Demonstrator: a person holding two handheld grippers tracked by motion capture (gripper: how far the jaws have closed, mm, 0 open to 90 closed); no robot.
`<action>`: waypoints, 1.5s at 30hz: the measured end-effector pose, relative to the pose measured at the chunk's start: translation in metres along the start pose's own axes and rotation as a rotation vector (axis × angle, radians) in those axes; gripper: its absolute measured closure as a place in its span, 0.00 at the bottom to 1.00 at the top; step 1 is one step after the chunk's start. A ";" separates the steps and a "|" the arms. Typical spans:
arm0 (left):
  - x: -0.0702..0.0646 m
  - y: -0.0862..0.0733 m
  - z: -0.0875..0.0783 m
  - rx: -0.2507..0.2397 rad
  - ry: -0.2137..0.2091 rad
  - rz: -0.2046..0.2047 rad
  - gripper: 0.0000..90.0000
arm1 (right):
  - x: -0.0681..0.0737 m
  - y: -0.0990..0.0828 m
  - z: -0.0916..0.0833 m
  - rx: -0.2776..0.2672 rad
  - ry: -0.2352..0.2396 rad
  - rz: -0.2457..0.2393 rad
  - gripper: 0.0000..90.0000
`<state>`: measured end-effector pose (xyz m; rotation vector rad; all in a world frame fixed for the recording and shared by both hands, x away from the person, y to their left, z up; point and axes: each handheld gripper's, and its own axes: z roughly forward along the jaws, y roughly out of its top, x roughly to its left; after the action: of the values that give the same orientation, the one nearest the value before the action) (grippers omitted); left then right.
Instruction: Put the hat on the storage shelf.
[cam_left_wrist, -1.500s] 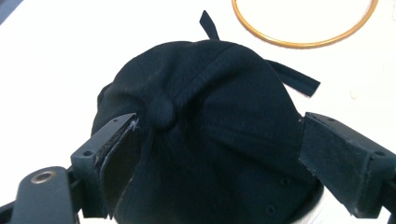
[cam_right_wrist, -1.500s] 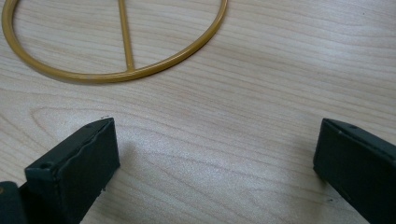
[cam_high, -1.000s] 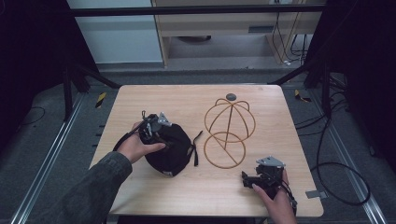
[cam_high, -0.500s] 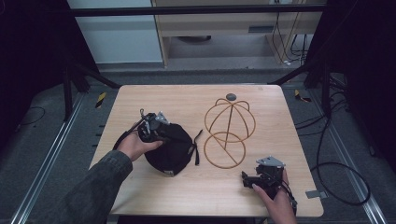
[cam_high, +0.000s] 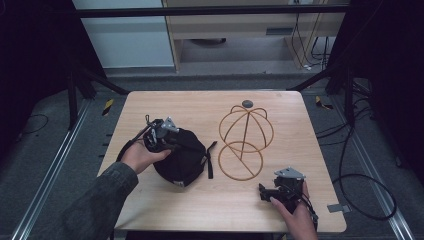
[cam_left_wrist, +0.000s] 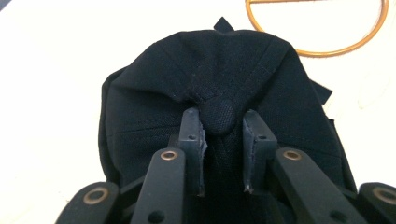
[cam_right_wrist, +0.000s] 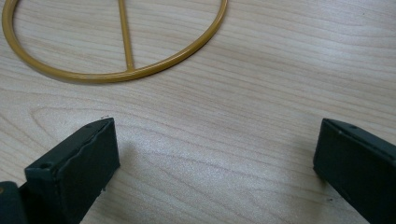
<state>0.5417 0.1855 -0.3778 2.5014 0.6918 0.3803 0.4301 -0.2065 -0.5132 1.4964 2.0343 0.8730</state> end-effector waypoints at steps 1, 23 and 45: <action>0.000 0.000 -0.002 -0.002 0.004 0.005 0.82 | 0.000 0.000 0.000 0.000 0.000 0.001 0.00; -0.004 0.009 -0.029 -0.059 0.008 0.005 0.83 | 0.000 0.000 0.000 0.000 0.000 0.000 0.00; -0.003 0.027 -0.067 -0.121 0.035 0.014 0.83 | 0.000 0.000 0.000 0.000 0.002 -0.001 0.00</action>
<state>0.5241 0.1905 -0.3081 2.3916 0.6461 0.4581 0.4303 -0.2066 -0.5132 1.4953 2.0361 0.8742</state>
